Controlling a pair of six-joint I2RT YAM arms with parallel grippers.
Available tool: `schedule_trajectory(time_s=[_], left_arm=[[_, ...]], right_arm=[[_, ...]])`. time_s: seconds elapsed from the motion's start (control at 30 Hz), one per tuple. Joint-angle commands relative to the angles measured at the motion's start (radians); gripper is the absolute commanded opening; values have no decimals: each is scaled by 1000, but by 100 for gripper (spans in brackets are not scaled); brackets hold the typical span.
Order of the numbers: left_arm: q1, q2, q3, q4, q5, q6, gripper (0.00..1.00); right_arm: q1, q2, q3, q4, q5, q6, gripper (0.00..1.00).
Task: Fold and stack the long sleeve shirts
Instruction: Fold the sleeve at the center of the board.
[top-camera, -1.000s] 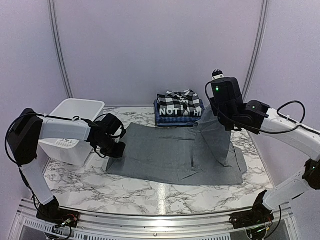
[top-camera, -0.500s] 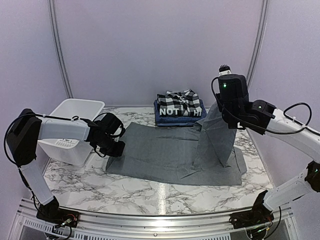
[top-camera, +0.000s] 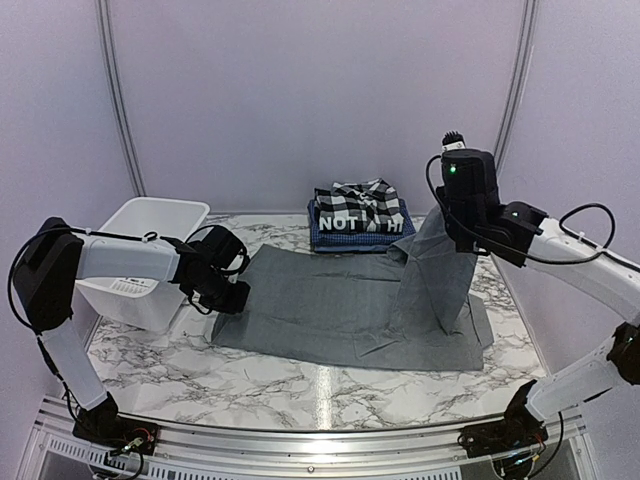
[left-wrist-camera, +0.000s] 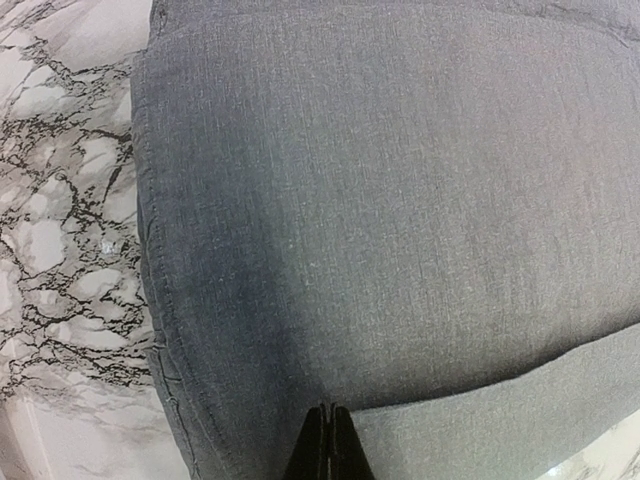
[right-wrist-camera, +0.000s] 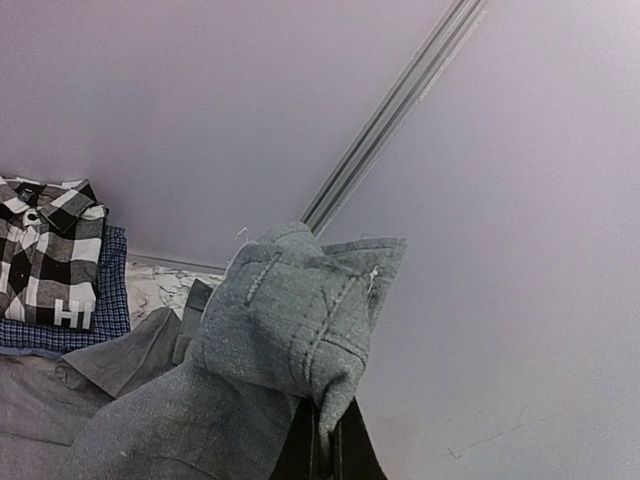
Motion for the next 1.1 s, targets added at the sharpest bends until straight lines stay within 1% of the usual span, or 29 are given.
schedule_trajectory(time_s=[0.0, 0.1, 0.13, 0.2, 0.27, 0.33, 0.4, 0.43, 0.53, 0.57, 0.67, 0.8, 0.9, 0.93, 0.97, 1.03, 1.07], left_arm=[[5, -7, -6, 13, -23, -13, 0], [4, 6, -2, 12, -34, -23, 0], [4, 11, 1, 13, -38, -29, 5], [5, 21, 5, 13, -38, -40, 10], [4, 21, 8, 11, -36, -50, 17], [4, 8, 9, 11, -35, -66, 26], [4, -16, 13, 3, -38, -81, 33], [4, -30, 17, -5, -46, -91, 34], [4, -70, 32, -27, -48, -134, 40], [5, -85, 33, -31, -32, -153, 43], [4, -126, 23, -27, 9, -215, 44], [4, -179, -20, 0, 95, -293, 45], [2, -212, -72, 57, 174, -346, 49], [1, -218, -87, 74, 192, -364, 51], [0, -223, -100, 91, 207, -382, 52], [-5, -229, -131, 132, 236, -417, 56], [-7, -232, -145, 154, 250, -438, 59]], right_arm=[[-26, 53, 23, 17, -75, 5, 0], [-24, 103, 98, -128, -165, 120, 0], [-19, 118, 121, -180, -210, 160, 0], [-3, 139, 158, -280, -329, 245, 0], [21, 153, 181, -364, -463, 336, 0], [56, 153, 170, -387, -612, 400, 0], [94, 151, 137, -349, -774, 463, 0], [117, 152, 115, -314, -840, 499, 0], [168, 162, 22, -152, -992, 610, 0], [182, 176, -11, -102, -1019, 651, 0], [229, 239, -38, 1, -1034, 716, 0], [311, 338, -42, 115, -1044, 736, 1], [339, 389, -39, 152, -1085, 724, 23], [339, 395, -42, 158, -1098, 719, 32], [340, 393, -49, 166, -1103, 712, 39], [340, 373, -64, 184, -1121, 683, 51], [340, 362, -68, 184, -1126, 665, 54]])
